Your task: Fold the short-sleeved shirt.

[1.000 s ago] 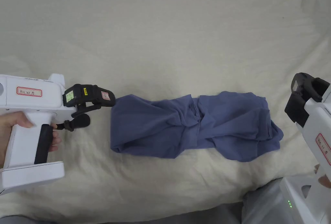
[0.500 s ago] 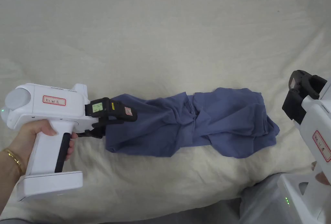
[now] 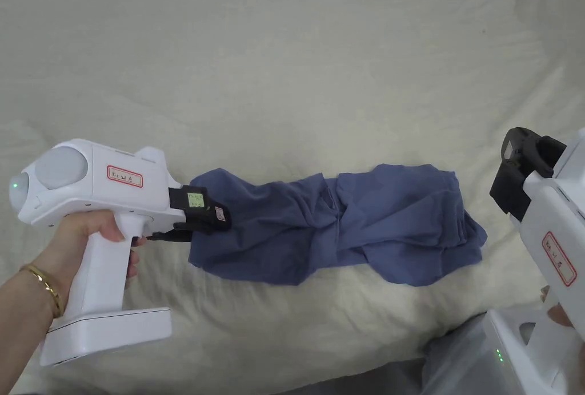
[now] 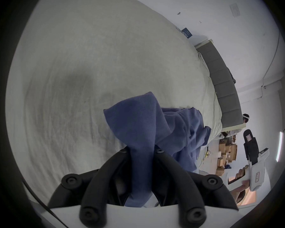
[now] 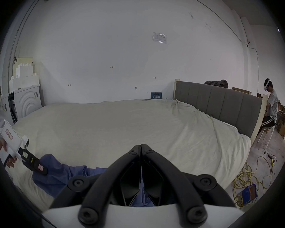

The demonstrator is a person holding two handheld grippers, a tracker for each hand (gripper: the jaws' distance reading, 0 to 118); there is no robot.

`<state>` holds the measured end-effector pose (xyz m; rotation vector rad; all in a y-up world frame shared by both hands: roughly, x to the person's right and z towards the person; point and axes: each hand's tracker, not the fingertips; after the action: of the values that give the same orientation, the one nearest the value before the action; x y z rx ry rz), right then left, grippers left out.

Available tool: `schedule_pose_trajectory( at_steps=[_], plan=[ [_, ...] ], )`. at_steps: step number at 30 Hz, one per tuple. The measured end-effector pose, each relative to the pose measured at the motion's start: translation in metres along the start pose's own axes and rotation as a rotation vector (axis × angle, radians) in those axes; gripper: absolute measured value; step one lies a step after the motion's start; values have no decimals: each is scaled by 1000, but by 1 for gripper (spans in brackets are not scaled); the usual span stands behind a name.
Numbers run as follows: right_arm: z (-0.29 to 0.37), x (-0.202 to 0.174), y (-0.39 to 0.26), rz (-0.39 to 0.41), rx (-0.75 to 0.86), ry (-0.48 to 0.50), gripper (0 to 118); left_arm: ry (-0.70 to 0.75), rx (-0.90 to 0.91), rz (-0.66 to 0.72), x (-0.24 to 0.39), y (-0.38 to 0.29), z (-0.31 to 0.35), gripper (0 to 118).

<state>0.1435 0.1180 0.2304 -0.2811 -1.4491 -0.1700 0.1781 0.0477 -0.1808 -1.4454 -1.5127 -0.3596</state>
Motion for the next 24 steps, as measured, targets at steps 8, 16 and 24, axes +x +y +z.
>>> schedule_pose_trajectory(
  at_steps=[8,16,24],
  plan=[
    [3,5,3,-13,19,5,0,33,4,-73,14,9,48,15],
    [6,2,7,-18,36,20,0,216,47,0,-40,15,96,15],
    [8,-4,9,-19,45,34,0,347,85,18,-57,17,132,15]
  ],
)
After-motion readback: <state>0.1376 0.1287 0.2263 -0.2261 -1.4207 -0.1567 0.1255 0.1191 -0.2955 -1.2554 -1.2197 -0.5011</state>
